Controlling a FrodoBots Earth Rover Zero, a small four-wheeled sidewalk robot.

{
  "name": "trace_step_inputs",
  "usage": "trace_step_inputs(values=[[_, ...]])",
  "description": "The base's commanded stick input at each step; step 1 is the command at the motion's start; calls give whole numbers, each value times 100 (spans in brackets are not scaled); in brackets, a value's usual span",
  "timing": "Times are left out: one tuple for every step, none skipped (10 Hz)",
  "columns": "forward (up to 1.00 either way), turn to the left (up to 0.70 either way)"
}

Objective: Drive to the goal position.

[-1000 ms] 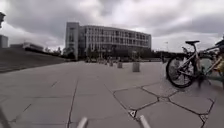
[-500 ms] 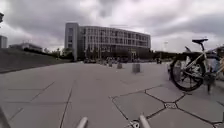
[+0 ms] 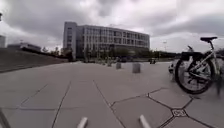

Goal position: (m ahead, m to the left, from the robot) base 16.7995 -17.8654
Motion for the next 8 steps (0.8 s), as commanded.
trace_step_inputs(values=[[50,-49],[50,-49],[50,-49],[50,-49],[50,-37],[50,1],[50,1],[50,1]])
